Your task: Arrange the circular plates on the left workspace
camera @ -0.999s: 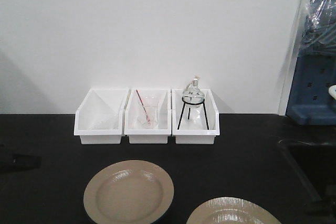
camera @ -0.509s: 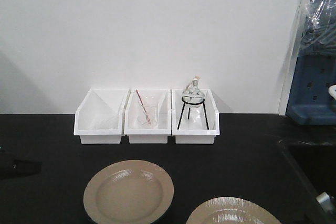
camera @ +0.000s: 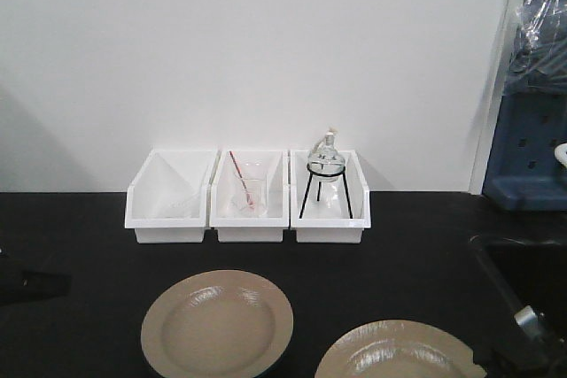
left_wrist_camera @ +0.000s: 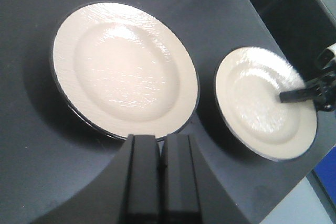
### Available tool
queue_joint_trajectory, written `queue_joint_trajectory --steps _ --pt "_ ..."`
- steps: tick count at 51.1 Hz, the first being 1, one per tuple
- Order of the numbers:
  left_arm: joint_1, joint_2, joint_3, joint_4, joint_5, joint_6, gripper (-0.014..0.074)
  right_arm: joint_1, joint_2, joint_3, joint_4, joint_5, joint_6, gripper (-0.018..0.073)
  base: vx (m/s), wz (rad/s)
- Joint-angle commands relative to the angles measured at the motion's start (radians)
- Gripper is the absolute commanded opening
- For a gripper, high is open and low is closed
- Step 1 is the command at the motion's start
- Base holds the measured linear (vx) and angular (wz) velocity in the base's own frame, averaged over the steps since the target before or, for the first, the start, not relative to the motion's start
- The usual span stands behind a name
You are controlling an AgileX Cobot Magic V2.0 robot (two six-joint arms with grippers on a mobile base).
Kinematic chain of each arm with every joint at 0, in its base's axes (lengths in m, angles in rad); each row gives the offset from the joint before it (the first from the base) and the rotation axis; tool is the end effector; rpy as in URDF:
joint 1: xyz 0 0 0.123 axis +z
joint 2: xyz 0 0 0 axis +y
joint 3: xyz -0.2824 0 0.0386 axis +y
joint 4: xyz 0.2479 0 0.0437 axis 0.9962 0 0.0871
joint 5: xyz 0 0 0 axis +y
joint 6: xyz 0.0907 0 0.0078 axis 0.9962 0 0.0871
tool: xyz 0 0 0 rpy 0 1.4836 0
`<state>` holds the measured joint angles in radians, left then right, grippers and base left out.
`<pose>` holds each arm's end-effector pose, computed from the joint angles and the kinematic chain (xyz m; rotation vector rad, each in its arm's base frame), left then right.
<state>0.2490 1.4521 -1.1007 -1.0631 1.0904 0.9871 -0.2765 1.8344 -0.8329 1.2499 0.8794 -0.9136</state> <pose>0.2916 0.0013 0.3148 0.3554 2.2433 -0.8574 0.3059 -0.0176 0.1409 0.4223 2.5732 1.1103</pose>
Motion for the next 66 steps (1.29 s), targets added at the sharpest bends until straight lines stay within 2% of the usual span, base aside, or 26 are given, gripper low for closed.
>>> queue_joint_trajectory --steps 1,7,12,25,38,47,54,60,66 --pt "0.001 -0.042 -0.025 -0.072 0.008 -0.007 -0.0003 -0.004 -0.113 -0.052 0.069 0.033 0.029 -0.0004 0.00 0.00" --pt "0.001 -0.042 -0.025 -0.072 0.012 -0.007 -0.0003 0.010 -0.153 -0.113 0.071 0.025 0.095 -0.0004 0.00 0.00" --pt "0.001 -0.042 -0.025 -0.072 0.016 -0.007 -0.0003 0.054 -0.149 -0.176 0.070 0.015 0.135 -0.0004 0.00 0.00" --pt "0.001 -0.042 -0.025 -0.072 0.020 -0.007 -0.0003 0.321 -0.033 -0.366 0.090 -0.110 0.230 -0.0004 0.00 0.00" --pt "0.001 -0.042 -0.025 -0.072 0.020 -0.011 -0.0003 0.501 0.155 -0.605 0.122 -0.155 0.303 -0.0004 0.00 0.00" --pt "0.001 -0.042 -0.025 -0.072 0.020 -0.011 -0.0003 0.556 0.271 -0.743 0.119 -0.156 0.320 -0.0003 0.00 0.00" --pt "0.001 -0.042 -0.025 -0.072 0.019 -0.011 -0.0003 0.560 0.318 -0.793 0.115 -0.155 0.327 0.0010 0.00 0.00" --pt "0.001 -0.042 -0.025 -0.072 0.019 -0.011 -0.0003 0.560 0.331 -0.794 0.099 -0.163 0.325 0.0052 0.00 0.00" --pt "0.001 -0.042 -0.025 -0.072 0.020 -0.011 -0.0003 0.560 0.331 -0.794 0.041 -0.166 0.325 0.0129 0.00 0.00"
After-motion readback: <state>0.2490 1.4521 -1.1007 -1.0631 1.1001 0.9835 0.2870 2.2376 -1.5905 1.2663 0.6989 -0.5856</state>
